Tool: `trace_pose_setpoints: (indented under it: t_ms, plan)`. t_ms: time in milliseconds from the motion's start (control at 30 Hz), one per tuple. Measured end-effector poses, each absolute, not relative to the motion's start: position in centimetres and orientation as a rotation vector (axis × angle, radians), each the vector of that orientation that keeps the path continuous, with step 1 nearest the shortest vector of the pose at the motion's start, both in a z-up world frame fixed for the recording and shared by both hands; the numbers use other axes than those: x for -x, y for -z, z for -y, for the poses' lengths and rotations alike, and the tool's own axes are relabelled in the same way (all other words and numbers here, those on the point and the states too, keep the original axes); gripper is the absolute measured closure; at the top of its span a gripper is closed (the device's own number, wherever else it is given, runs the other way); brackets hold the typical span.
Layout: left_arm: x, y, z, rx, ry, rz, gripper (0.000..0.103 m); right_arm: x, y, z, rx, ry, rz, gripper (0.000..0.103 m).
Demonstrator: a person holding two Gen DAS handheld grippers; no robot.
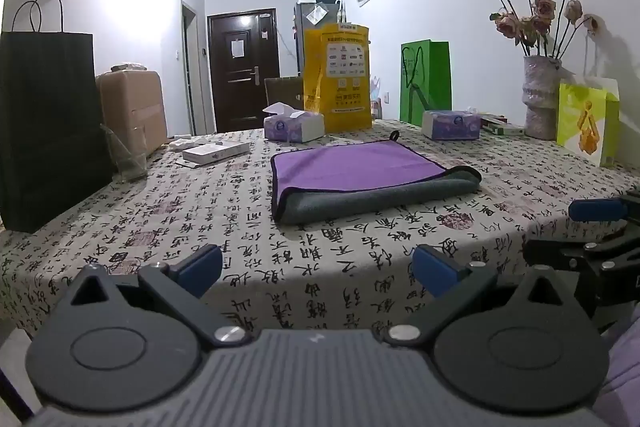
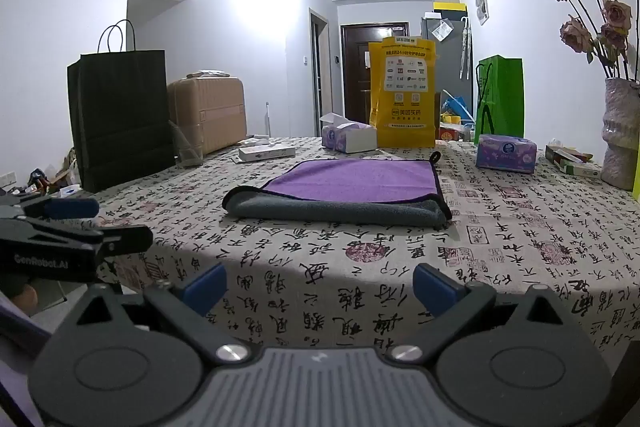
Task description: Fold towel
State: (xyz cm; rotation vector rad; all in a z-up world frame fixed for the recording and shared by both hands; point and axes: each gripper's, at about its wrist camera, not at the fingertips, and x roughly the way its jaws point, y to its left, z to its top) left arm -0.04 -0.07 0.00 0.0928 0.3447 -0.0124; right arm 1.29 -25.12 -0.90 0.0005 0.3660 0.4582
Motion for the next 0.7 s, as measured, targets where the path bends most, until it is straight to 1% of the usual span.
trace_pose_setpoints:
  t_ms: [700]
  plan:
    - [0.03, -0.03, 0.02, -0.081, 0.016, -0.349, 0.000, -1.37, 0.92, 25.11, 0.000, -0.460, -0.365, 0.003]
